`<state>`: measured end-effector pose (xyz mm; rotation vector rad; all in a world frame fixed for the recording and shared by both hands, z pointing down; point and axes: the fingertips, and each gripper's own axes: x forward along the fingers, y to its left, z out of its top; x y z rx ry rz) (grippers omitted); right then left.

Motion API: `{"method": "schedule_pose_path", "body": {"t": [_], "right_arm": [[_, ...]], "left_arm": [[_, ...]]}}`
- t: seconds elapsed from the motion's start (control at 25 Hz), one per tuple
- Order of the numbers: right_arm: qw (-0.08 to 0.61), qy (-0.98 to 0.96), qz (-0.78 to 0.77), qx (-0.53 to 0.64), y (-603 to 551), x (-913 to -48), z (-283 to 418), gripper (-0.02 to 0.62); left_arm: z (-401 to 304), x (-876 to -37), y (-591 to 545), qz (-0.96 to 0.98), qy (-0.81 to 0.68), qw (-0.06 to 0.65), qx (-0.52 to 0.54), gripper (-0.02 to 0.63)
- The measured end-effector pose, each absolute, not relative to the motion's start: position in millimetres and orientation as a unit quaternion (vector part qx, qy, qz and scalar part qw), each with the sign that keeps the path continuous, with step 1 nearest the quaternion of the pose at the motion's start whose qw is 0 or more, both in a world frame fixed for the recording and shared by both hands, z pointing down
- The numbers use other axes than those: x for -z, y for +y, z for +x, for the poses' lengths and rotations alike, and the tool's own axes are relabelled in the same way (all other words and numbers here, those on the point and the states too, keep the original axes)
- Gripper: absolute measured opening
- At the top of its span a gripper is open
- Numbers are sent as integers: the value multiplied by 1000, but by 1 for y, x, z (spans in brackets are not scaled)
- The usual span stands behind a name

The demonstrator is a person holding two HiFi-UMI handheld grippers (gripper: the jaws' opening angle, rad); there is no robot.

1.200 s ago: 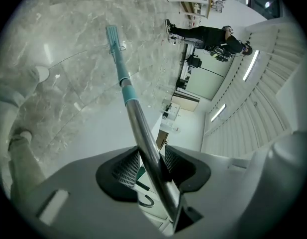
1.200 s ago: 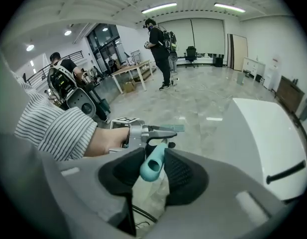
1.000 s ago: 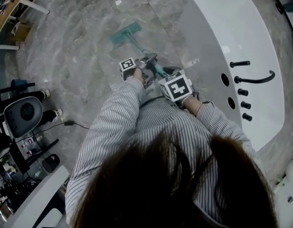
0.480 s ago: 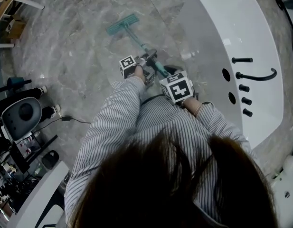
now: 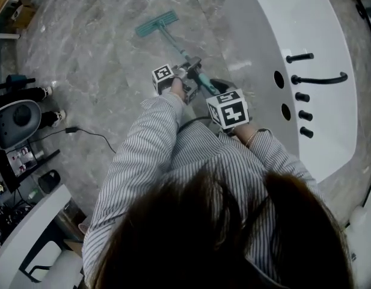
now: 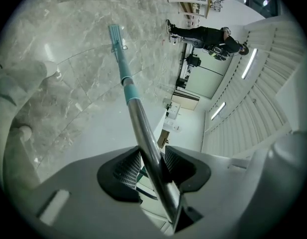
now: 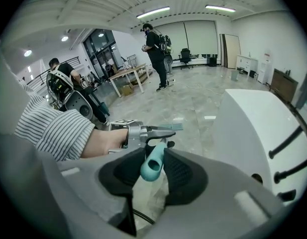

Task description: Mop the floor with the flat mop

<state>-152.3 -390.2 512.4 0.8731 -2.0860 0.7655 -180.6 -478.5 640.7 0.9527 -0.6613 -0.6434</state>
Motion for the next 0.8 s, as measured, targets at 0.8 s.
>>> {"method": "schedule_pose_path", "body": {"t": [0.8], "right_arm": [[405,-803,324,-294,-154,-515,-14,121]], "left_arm": [[-38,-644,-242,425,-283,802,311,145]]}}
